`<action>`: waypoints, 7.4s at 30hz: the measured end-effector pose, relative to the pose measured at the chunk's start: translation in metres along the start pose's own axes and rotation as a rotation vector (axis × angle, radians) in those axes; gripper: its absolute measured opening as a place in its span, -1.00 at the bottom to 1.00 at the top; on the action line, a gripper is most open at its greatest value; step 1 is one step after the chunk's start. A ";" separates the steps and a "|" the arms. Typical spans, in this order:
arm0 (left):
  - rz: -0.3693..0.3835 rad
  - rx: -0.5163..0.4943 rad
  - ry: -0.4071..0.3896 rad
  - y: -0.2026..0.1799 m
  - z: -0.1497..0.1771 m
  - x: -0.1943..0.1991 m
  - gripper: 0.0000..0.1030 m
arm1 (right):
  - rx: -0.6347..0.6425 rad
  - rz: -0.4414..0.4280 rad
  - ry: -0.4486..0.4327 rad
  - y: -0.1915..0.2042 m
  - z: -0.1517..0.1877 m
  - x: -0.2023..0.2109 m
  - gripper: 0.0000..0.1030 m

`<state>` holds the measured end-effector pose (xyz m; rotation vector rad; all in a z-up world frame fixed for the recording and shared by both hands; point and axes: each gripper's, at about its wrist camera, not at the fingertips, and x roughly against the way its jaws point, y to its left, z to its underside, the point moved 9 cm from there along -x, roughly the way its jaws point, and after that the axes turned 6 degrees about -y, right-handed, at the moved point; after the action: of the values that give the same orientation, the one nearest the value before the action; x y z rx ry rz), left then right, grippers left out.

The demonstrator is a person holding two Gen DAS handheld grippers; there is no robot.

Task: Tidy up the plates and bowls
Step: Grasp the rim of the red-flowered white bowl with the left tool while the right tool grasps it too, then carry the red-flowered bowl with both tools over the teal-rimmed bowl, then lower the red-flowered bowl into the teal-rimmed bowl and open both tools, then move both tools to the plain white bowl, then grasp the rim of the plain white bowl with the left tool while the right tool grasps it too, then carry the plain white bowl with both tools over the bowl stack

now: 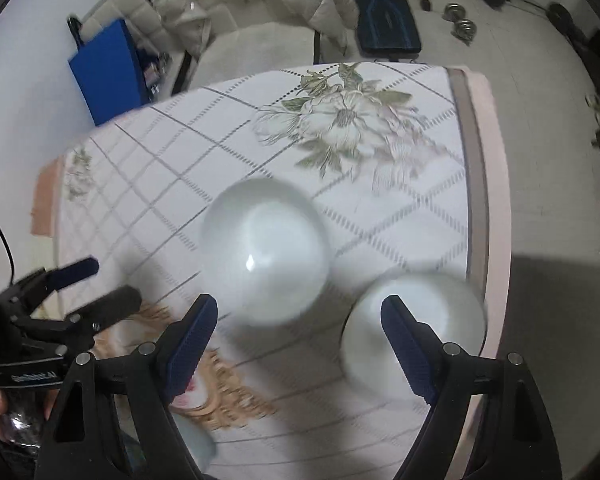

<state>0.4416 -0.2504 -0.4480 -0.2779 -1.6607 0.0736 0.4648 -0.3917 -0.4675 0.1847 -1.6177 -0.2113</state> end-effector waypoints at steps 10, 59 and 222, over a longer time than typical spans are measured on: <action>0.036 0.002 0.177 -0.010 -0.010 -0.081 -0.19 | 0.042 -0.037 0.188 -0.021 -0.018 -0.075 -0.11; -0.007 -0.072 0.216 0.089 0.252 0.048 -0.79 | -0.026 -0.079 0.212 0.174 0.298 -0.039 -0.85; -0.068 -0.202 0.203 0.074 0.242 0.053 -0.76 | -0.140 -0.077 0.223 0.163 0.307 -0.025 -0.84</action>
<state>0.2087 -0.1386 -0.4391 -0.3692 -1.4751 -0.1696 0.1611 -0.2200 -0.4675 0.1572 -1.3698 -0.3496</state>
